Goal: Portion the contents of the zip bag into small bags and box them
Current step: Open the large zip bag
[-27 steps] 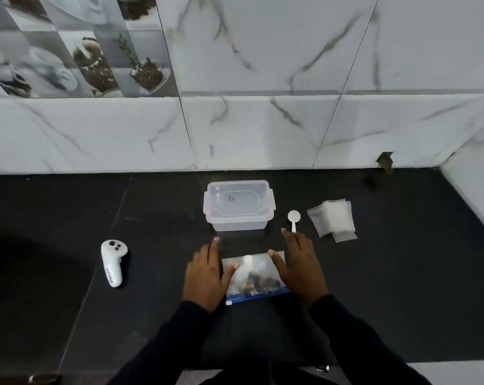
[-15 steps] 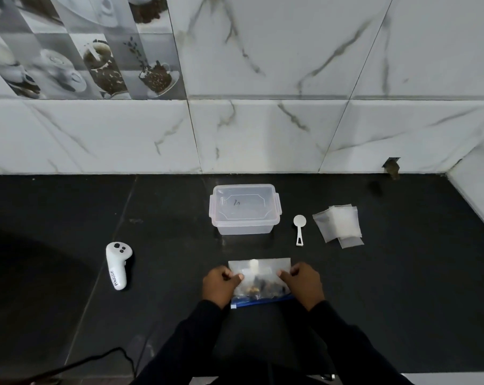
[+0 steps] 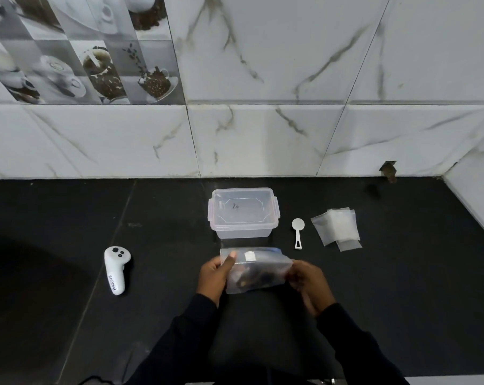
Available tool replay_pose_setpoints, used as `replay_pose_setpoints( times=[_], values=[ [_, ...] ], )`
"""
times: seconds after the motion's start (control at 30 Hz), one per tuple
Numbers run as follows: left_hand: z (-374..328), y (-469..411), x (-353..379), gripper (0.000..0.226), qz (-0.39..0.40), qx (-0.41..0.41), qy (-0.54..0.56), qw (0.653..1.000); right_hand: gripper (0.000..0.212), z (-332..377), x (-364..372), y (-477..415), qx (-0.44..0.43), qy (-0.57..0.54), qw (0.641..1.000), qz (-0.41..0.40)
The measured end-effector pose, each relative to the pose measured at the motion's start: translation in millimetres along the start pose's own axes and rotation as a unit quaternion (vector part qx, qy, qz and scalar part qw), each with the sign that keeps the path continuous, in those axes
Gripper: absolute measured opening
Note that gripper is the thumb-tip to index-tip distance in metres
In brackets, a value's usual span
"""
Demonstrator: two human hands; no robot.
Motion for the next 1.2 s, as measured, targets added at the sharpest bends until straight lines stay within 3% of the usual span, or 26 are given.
replay_pose_setpoints(
  times=[0.07, 0.17, 0.27, 0.33, 0.53, 0.77, 0.9, 1.03, 1.2],
  values=[
    [-8.5, 1.5, 2.5, 0.036, 0.003, 0.009, 0.001, 1.0, 0.023, -1.5, 0.6, -0.8, 0.031, -0.04, 0.999, 0.021],
    [-21.6, 4.0, 9.4, 0.026, 0.047, 0.036, -0.007, 0.998, 0.036, 6.1, 1.7, -0.9, 0.002, -0.061, 0.997, 0.054],
    [-35.5, 6.8, 16.6, 0.039, 0.083, 0.06, -0.016, 0.995, 0.014, 16.9, 0.8, 6.1, -0.045, -0.052, 0.996, 0.062],
    [-46.4, 8.1, 21.0, 0.036, 0.099, 0.078, -0.02, 0.992, 0.004, 23.2, -0.7, 10.7, -0.071, -0.037, 0.995, 0.056],
    [-63.9, -0.2, 25.7, 0.021, 0.134, 0.104, -0.045, 0.985, 0.012, 36.7, 0.2, 22.3, -0.101, -0.018, 0.993, 0.051],
    [-87.3, -2.1, 36.2, 0.02, 0.13, 0.131, -0.079, 0.98, 0.018, 44.9, -2.9, 25.4, -0.132, -0.041, 0.99, 0.034],
    [-102.0, 3.1, 34.5, 0.01, 0.131, 0.185, -0.135, 0.965, 0.015, 57.0, -5.5, 33.3, -0.175, 0.014, 0.984, 0.017],
    [-111.5, 1.9, 26.2, 0.016, 0.118, 0.229, -0.211, 0.943, 0.024, 72.5, -3.1, 48.5, -0.222, 0.096, 0.97, -0.007],
    [-122.9, 16.2, 34.7, 0.024, 0.11, 0.167, -0.148, 0.969, 0.026, 85.7, 1.9, 60.4, -0.264, 0.163, 0.951, -0.007]
  ],
)
Point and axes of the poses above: each hand's wrist, its own y-axis away from the middle knuckle, its own x-axis out of the palm, z = x × y, the point moved 7 cm from there along -y, towards the middle knuckle, and after that the axes turned 12 degrees about x, right-handed, at the moved point
